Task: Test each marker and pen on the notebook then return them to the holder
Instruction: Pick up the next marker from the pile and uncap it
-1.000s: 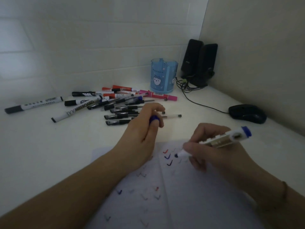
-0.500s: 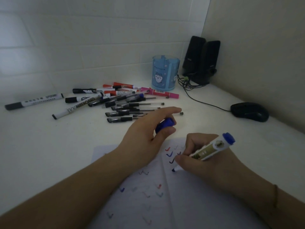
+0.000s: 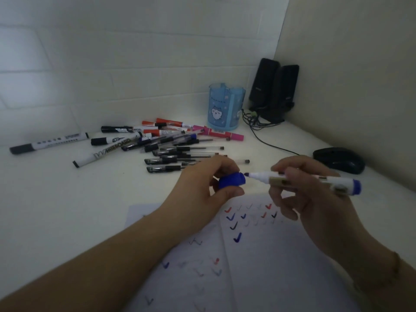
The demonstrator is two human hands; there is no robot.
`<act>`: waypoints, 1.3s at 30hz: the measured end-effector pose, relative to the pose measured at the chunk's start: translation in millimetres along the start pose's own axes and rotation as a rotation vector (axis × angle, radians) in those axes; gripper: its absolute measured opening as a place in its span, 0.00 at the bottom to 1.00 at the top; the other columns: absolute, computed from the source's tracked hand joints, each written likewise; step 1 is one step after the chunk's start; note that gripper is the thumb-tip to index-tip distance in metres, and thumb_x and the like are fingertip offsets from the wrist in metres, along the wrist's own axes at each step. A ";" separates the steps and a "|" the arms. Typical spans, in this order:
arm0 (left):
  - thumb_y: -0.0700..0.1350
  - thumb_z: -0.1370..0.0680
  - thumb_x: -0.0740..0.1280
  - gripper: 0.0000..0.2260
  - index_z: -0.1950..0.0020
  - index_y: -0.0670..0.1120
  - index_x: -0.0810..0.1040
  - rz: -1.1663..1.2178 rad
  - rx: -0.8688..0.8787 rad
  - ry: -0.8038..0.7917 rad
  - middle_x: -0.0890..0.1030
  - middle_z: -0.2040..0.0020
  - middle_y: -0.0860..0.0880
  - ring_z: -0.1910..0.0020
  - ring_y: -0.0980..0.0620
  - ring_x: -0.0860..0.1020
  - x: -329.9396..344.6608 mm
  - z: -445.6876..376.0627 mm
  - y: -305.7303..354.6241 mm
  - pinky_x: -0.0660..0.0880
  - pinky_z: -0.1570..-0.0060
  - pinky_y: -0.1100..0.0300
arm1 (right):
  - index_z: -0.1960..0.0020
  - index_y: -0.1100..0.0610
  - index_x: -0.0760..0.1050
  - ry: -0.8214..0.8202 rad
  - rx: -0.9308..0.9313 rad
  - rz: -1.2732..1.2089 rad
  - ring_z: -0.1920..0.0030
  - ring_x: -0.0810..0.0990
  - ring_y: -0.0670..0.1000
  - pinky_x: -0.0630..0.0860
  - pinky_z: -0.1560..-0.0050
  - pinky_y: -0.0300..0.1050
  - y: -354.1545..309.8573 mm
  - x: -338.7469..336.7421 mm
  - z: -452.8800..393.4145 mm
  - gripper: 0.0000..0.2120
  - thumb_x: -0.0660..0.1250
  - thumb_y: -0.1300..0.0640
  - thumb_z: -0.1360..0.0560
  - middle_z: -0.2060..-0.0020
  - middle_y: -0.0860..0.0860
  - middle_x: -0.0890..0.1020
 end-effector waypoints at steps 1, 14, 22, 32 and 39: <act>0.47 0.27 0.71 0.15 0.52 0.64 0.69 0.002 0.006 0.000 0.75 0.54 0.65 0.49 0.67 0.73 0.2 0.0 0.2 0.70 0.51 0.76 | 0.63 0.51 0.80 0.018 0.027 -0.049 0.74 0.74 0.51 0.66 0.78 0.38 0.0 -1.3 -1.1 0.08 0.67 0.48 0.31 0.73 0.54 0.77; 0.53 0.25 0.64 0.09 0.46 0.59 0.74 -0.023 0.175 -0.036 0.77 0.52 0.60 0.54 0.58 0.75 1.3 1.7 2.6 0.72 0.55 0.68 | 0.62 0.53 0.81 -0.103 0.152 -0.013 0.74 0.76 0.54 0.66 0.78 0.39 6.2 -1.9 -5.2 0.07 0.66 0.52 0.34 0.70 0.58 0.81; 0.53 0.21 0.56 0.05 0.49 0.58 0.70 0.070 0.189 -0.012 0.75 0.58 0.56 0.61 0.59 0.73 4.0 7.9 13.9 0.67 0.61 0.73 | 0.60 0.55 0.81 -0.140 0.078 -0.188 0.73 0.80 0.57 0.71 0.78 0.37 9.9 8.8 -3.5 0.22 0.75 0.38 0.41 0.67 0.60 0.83; 0.55 0.21 0.54 0.08 0.50 0.55 0.70 0.075 0.127 -0.018 0.74 0.60 0.57 0.65 0.58 0.72 9.3 13.6 14.9 0.65 0.66 0.72 | 0.63 0.56 0.79 -0.093 -0.009 -0.155 0.74 0.81 0.57 0.74 0.75 0.41 16.1 14.5 -2.0 0.23 0.74 0.36 0.40 0.69 0.60 0.83; 0.50 0.19 0.57 0.05 0.51 0.54 0.71 0.083 0.161 0.003 0.76 0.60 0.59 0.64 0.62 0.74 5.8 4.5 20.1 0.66 0.65 0.74 | 0.57 0.56 0.76 -0.096 -0.082 -0.081 0.71 0.80 0.53 0.75 0.70 0.42 17.7 15.4 -4.3 0.11 0.73 0.50 0.32 0.68 0.54 0.82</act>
Point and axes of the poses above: each hand's wrist, its own z-axis away from the middle knuckle, its own x-axis out of the palm, y = z × x, the point moved 1 cm from there along -z, towards the middle knuckle
